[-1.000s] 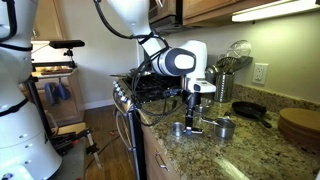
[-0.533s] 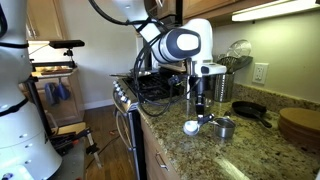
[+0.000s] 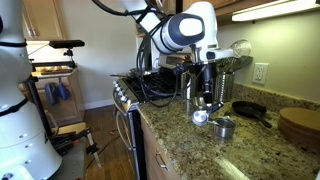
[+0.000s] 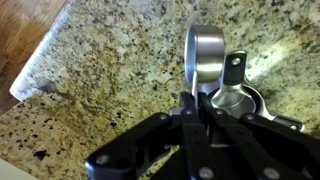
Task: Stack the cups
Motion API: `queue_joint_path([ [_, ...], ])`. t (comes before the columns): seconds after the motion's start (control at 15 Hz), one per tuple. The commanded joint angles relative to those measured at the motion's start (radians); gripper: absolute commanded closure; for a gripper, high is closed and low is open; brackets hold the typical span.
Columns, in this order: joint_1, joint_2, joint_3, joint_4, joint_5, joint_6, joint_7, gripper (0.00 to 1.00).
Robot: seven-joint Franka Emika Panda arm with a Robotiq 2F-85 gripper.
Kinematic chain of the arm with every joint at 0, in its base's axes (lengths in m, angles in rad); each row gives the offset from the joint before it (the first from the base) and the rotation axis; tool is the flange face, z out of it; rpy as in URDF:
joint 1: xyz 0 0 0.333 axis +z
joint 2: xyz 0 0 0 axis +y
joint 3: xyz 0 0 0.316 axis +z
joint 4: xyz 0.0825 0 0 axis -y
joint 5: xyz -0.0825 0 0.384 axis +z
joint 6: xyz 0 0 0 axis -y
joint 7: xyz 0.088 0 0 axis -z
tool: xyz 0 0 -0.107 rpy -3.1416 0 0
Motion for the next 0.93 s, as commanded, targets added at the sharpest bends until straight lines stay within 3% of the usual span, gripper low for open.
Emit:
queue_joint_path([
  [0.0, 0.023, -0.006, -0.011, 0.031, -0.091, -0.007, 0.073, 0.92],
  [0.33, 0.076, 0.025, -0.01, 0.104, -0.354, -0.053, 0.147, 0.92],
  [0.87, 0.147, 0.122, 0.039, 0.158, -0.621, -0.074, 0.137, 0.92],
])
